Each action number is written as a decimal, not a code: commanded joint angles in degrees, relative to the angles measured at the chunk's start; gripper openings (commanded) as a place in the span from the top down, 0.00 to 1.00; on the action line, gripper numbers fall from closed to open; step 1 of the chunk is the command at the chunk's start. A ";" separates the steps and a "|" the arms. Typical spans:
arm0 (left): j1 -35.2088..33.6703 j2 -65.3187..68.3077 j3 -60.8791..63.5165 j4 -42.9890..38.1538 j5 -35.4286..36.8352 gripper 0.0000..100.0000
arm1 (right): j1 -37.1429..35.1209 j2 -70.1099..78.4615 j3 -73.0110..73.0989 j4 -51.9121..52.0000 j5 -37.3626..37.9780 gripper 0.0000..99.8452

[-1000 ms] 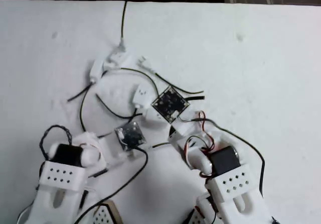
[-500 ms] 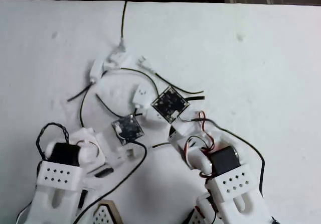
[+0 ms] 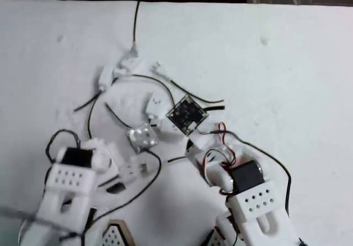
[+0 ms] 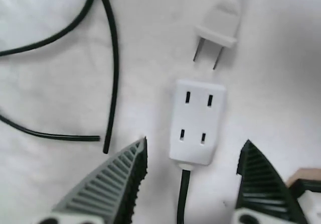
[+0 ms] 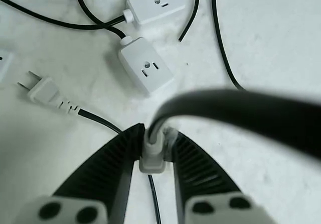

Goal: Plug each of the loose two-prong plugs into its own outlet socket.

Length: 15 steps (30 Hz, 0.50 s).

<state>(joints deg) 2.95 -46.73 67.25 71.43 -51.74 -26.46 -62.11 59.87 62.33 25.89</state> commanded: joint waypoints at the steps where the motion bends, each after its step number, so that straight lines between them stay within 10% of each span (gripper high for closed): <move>1: -0.40 12.88 -6.77 -0.62 0.44 0.71 | -0.22 0.04 -0.35 0.22 0.44 0.98; 15: -0.40 32.13 -15.74 -2.46 8.88 0.91 | -0.22 0.04 -0.35 0.22 0.70 0.98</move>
<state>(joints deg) 3.12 -14.99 53.63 69.32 -47.69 -26.46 -62.11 59.87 62.33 25.89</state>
